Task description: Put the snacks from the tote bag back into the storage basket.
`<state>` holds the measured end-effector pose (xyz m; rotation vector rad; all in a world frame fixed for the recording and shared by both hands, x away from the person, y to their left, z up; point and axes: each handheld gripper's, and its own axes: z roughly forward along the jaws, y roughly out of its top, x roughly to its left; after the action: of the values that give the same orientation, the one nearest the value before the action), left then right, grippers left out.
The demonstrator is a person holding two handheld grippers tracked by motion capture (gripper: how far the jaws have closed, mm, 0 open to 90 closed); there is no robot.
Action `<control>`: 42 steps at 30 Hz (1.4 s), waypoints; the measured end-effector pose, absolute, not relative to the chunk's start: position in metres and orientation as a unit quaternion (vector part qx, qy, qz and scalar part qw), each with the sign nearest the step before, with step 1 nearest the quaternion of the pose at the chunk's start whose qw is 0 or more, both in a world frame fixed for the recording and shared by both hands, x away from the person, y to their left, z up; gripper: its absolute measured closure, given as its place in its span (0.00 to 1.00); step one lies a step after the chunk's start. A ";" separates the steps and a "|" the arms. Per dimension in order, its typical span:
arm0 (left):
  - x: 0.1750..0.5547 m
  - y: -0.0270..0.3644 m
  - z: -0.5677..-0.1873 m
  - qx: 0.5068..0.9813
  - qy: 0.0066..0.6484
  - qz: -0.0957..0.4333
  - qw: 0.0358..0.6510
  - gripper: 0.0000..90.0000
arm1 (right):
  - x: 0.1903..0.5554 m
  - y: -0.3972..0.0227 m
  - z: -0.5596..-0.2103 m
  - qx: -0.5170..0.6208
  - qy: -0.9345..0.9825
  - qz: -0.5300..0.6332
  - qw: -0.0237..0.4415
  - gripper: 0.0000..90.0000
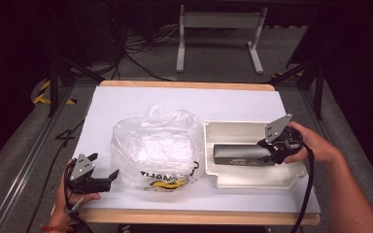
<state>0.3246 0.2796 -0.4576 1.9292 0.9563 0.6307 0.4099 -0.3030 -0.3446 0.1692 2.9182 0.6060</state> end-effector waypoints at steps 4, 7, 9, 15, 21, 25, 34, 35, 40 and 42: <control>0.325 0.279 -0.458 0.776 0.384 0.252 0.432 0.06 | 0.412 -0.303 -0.346 0.054 0.976 0.195 0.079 0.47; 0.325 0.279 -0.458 0.776 0.385 0.252 0.431 0.06 | 0.413 -0.302 -0.350 0.059 0.979 0.179 0.078 0.47; 0.325 0.279 -0.458 0.776 0.385 0.253 0.431 0.06 | 0.414 -0.301 -0.351 0.061 0.981 0.171 0.076 0.47; 0.325 0.279 -0.458 0.776 0.385 0.253 0.432 0.06 | 0.415 -0.300 -0.354 0.060 0.985 0.147 0.075 0.47; 0.325 0.279 -0.458 0.776 0.385 0.252 0.431 0.06 | 0.416 -0.300 -0.356 0.061 0.987 0.130 0.077 0.47; 0.325 0.279 -0.458 0.776 0.385 0.252 0.431 0.06 | 0.417 -0.299 -0.359 0.065 0.988 0.117 0.078 0.47; 0.325 0.279 -0.458 0.776 0.385 0.252 0.432 0.06 | 0.418 -0.298 -0.363 0.073 0.990 0.086 0.084 0.46; 0.325 0.279 -0.458 0.776 0.385 0.252 0.432 0.06 | 0.418 -0.298 -0.363 0.073 0.990 0.086 0.084 0.46; 0.325 0.280 -0.458 0.775 0.385 0.252 0.433 0.06 | 0.417 -0.301 -0.361 0.086 0.989 0.084 0.090 0.44; 0.325 0.279 -0.458 0.775 0.385 0.252 0.433 0.06 | 0.417 -0.303 -0.362 0.091 0.988 0.079 0.091 0.42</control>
<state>0.3250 0.2794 -0.4578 1.9316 0.9588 0.6291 0.4174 -0.3030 -0.3616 0.2716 2.9368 0.2352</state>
